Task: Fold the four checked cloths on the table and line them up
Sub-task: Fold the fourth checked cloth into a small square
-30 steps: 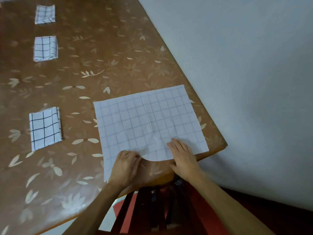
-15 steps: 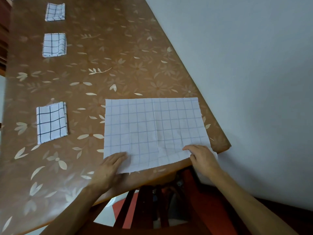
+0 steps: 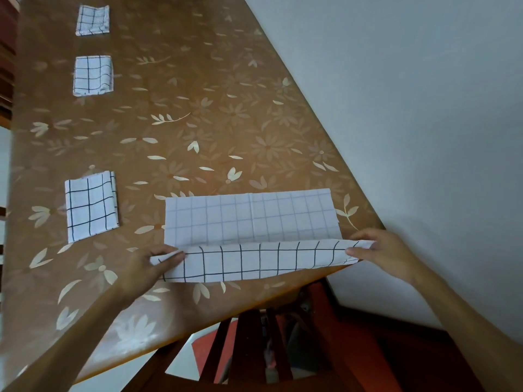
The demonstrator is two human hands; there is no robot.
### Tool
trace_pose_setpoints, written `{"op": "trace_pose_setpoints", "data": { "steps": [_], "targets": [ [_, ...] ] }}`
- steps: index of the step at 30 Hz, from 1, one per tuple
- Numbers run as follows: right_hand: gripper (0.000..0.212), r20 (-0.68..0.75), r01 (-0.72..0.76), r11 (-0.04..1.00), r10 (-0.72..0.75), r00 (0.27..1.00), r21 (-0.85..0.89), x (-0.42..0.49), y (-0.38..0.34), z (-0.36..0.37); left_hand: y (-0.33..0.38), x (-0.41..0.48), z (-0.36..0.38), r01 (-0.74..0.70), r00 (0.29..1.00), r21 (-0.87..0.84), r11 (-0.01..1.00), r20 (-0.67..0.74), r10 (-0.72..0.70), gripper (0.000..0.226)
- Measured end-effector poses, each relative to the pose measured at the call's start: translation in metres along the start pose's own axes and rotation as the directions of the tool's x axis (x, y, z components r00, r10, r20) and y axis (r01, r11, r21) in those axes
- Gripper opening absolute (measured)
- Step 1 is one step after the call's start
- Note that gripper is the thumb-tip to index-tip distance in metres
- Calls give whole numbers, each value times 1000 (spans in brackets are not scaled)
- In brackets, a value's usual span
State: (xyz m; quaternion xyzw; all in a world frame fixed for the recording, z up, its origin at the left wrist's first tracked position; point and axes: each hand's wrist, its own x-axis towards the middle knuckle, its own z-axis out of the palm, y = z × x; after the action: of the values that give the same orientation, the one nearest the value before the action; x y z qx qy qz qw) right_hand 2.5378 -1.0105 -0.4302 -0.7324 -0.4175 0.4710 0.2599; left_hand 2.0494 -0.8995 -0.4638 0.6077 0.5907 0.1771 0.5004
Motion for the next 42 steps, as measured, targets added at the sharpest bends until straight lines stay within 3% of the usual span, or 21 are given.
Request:
{"op": "trace_pose_setpoints", "data": {
  "steps": [3, 5, 10, 14, 16, 20, 27, 35, 37, 39, 42],
  "targets": [
    [43, 141, -108, 992, 97, 985, 72, 17, 5, -2, 2, 15, 1, 110, 992, -122, 986, -44, -116, 27],
    [41, 158, -125, 990, 113, 981, 65, 29, 10, 3, 7, 23, 4, 149, 984, -200, 968, -64, -165, 21],
    [26, -50, -42, 998, 44, 998, 45, 54, 7, 20, -1, 42, 1, 215, 973, -229, 949, -29, -227, 28],
    [16, -191, -106, 991, 89, 978, -78, 75, 7, 30, -21, 59, -5, 216, 963, -199, 956, -117, -242, 32],
    [12, -239, -116, 985, 84, 967, -125, 82, 2, 36, -23, 68, -5, 199, 950, -152, 968, -212, -228, 24],
    [24, -309, -132, 974, 70, 949, -185, 95, -4, 45, -24, 87, 2, 227, 921, 13, 974, -328, -210, 28],
    [31, -387, -185, 962, 94, 917, -203, 109, -7, 51, -10, 106, 17, 228, 883, 191, 955, -454, -120, 28],
    [31, -441, -203, 945, 73, 895, -255, 115, -3, 57, -8, 106, 26, 284, 823, 376, 882, -568, -23, 49],
    [40, -534, -227, 912, 12, 846, -340, 113, -3, 62, -9, 105, 33, 179, 797, 492, 852, -581, 167, 54],
    [46, -574, -211, 840, -139, 807, -500, 110, -6, 73, -2, 99, 51, 12, 794, 623, 782, -482, 372, 48],
    [40, -357, 59, 747, -384, 852, -662, 103, -21, 108, 19, 90, 95, -254, 846, 679, 689, -189, 499, 45]
  ]
}}
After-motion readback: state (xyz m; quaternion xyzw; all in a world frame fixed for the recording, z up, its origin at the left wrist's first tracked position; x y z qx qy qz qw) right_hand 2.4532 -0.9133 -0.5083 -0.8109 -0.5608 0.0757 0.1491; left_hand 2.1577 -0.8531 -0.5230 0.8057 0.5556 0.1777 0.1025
